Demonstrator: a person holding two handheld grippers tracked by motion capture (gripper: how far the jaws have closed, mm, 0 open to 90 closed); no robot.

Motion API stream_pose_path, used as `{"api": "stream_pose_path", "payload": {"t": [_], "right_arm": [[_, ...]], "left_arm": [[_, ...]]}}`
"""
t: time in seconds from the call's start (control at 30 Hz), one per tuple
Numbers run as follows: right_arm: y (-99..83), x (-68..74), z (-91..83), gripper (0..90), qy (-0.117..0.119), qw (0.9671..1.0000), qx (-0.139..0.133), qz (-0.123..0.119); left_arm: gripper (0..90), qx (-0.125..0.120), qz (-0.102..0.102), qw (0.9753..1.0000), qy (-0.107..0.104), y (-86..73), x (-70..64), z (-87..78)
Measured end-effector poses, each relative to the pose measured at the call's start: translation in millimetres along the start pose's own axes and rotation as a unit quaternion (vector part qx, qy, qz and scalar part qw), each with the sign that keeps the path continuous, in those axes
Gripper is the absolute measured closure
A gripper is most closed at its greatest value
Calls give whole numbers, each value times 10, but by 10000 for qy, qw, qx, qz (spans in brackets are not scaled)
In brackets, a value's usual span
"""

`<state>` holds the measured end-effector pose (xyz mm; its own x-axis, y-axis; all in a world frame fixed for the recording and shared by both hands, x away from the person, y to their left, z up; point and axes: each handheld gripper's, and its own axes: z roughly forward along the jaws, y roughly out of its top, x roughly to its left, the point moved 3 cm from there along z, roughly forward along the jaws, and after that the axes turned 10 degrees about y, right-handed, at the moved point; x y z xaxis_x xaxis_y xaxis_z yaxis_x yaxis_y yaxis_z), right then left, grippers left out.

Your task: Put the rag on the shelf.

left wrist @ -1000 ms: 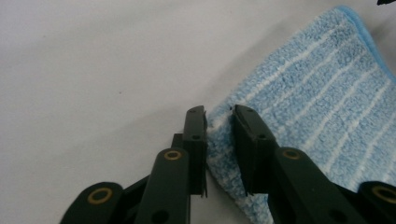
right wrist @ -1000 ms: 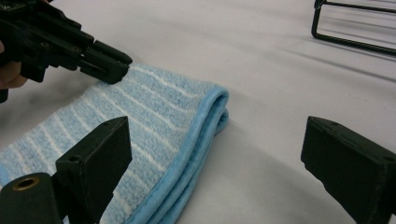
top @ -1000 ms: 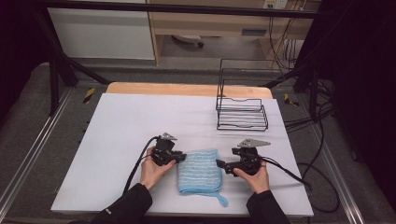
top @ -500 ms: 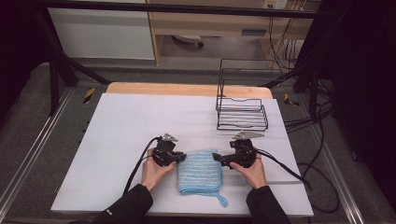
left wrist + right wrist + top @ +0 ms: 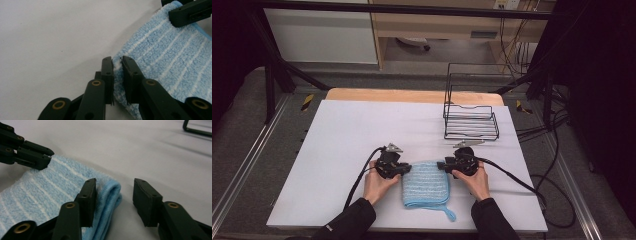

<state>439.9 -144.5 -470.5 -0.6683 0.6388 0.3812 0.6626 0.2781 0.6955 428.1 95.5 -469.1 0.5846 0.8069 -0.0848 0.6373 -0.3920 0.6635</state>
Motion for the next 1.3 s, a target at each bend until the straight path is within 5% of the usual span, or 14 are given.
{"api": "stream_pose_path", "payload": {"t": [0.13, 0.63, 1.3], "right_arm": [[-31, 27, 29, 658, 131, 9998, 41, 123], [-53, 76, -24, 784, 289, 9988, 18, 400], [63, 291, -394, 793, 499, 9952, -825, 161]], "left_arm": [[793, -8, -63, 10000, -50, -1, 5, 3], [824, -40, -252, 9994, -244, 4, 46, -37], [831, -711, -138, 9968, -331, 178, -13, -392]]}}
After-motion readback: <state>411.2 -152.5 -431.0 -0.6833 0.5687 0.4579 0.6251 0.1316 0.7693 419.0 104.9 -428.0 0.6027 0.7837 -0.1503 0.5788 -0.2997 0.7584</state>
